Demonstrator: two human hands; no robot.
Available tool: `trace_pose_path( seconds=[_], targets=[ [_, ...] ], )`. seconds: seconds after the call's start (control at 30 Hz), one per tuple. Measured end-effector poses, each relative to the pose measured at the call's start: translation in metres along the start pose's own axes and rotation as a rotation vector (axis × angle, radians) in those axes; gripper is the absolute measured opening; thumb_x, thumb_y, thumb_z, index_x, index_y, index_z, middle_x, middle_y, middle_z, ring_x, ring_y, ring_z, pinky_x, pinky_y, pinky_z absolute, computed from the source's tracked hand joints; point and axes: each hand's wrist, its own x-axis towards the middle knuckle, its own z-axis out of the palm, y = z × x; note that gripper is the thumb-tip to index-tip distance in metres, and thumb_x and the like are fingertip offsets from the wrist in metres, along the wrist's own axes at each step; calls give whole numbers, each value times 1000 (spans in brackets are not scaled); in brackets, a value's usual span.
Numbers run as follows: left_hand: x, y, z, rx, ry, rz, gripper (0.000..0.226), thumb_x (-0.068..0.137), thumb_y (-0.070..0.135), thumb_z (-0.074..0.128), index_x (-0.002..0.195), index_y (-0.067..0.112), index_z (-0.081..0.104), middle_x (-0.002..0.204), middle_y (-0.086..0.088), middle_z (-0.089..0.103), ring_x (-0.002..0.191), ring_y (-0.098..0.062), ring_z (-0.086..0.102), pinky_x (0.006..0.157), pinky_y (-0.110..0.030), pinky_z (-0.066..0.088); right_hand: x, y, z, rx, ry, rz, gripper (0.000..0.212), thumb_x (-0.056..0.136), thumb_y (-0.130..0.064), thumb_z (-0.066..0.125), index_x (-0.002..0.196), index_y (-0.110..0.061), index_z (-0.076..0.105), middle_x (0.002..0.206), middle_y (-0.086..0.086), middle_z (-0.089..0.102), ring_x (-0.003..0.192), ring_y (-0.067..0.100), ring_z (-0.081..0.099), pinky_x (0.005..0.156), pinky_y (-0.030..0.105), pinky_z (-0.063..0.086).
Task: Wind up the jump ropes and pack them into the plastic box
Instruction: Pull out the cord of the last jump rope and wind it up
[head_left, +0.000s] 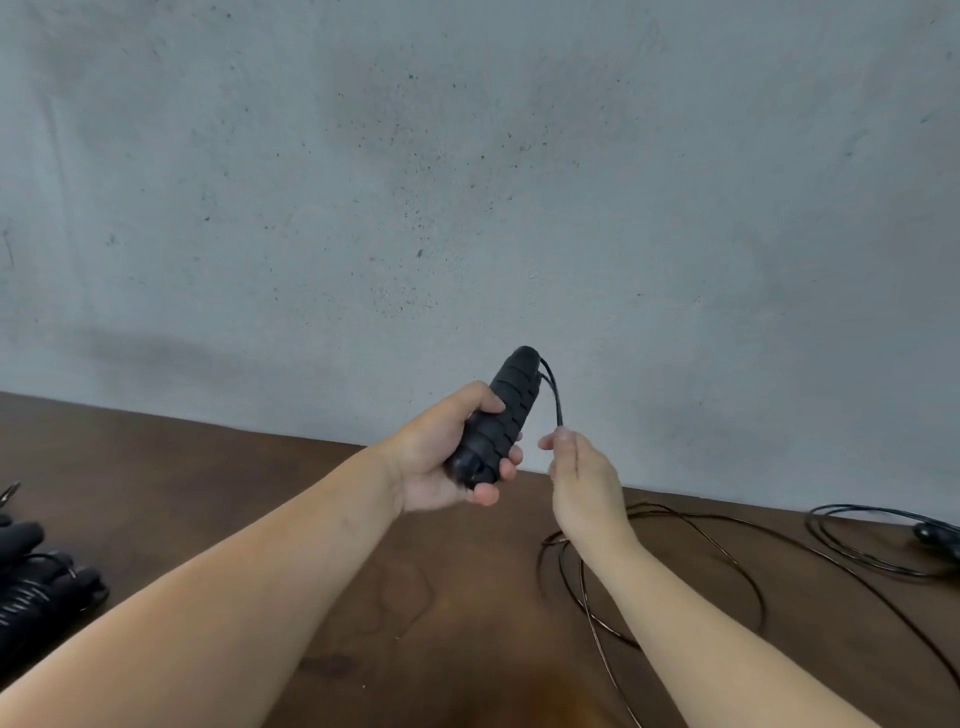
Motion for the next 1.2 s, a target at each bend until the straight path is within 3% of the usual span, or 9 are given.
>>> trace_pose_path(
  seconds=[0.23, 0.33, 0.43, 0.53, 0.67, 0.77, 0.87, 1.03, 1.2],
  targets=[
    [19, -13, 3, 53, 266, 192, 39, 86, 29, 72, 106, -1, 58, 86, -16, 56, 56, -20, 48, 45, -29, 35, -9, -19, 12, 9, -394, 87, 29, 104, -25, 35, 89, -21, 59, 63, -3, 57, 38, 6, 50, 45, 19, 40],
    [23, -16, -3, 227, 283, 164, 47, 85, 37, 71, 115, 3, 57, 105, -24, 69, 53, -19, 49, 46, -27, 34, -20, -23, 16, -34, -535, 98, 23, 105, -28, 36, 95, -23, 56, 69, -3, 57, 45, 9, 52, 48, 21, 42],
    [25, -25, -9, 428, 281, 130, 53, 81, 36, 76, 122, 10, 55, 98, -16, 71, 62, -20, 61, 57, -31, 47, -24, -20, 12, -120, -601, 34, 24, 104, -27, 37, 88, -27, 56, 72, -6, 56, 62, 11, 52, 63, 29, 42],
    [29, -32, -14, 706, 319, 139, 48, 77, 33, 79, 117, 18, 58, 97, -5, 69, 78, -18, 65, 69, -28, 51, -28, -18, 5, -217, -651, -3, 23, 101, -26, 41, 88, -26, 60, 76, -8, 57, 68, 10, 53, 64, 27, 41],
    [25, -32, -35, 1067, 301, 170, 39, 72, 26, 79, 105, 17, 59, 81, 2, 60, 63, -14, 58, 59, -28, 50, -29, -17, -25, -473, -850, -48, 22, 95, -35, 52, 78, -30, 66, 70, -9, 58, 63, 9, 53, 59, 26, 40],
    [15, -34, -45, 1167, 194, 104, 41, 72, 23, 78, 109, 24, 59, 85, 0, 63, 64, -14, 59, 60, -30, 53, -14, -24, -53, -525, -821, -62, 22, 89, -45, 62, 82, -26, 71, 77, -4, 67, 71, 13, 60, 69, 31, 49],
    [7, -34, -29, 1226, 7, 76, 40, 73, 22, 76, 108, 32, 59, 91, -2, 69, 69, -14, 61, 62, -30, 52, 14, -37, -73, -438, -783, -85, 16, 81, -44, 75, 80, -28, 76, 80, -7, 73, 72, 7, 62, 76, 32, 52],
    [-8, -26, 9, 1210, -216, 36, 40, 77, 19, 75, 113, 30, 60, 92, -3, 71, 71, -15, 63, 66, -35, 54, 45, -52, -81, -206, -887, -61, 8, 74, -30, 83, 79, -26, 78, 70, -13, 67, 59, -2, 52, 61, 18, 38],
    [-18, -9, 14, 852, -264, 110, 56, 68, 18, 75, 122, 13, 61, 94, -7, 69, 73, -13, 65, 60, -27, 54, 50, -6, -66, 378, -813, 261, 13, 68, -17, 77, 80, -10, 78, 82, 11, 72, 68, 14, 58, 62, 26, 48]
  ],
)
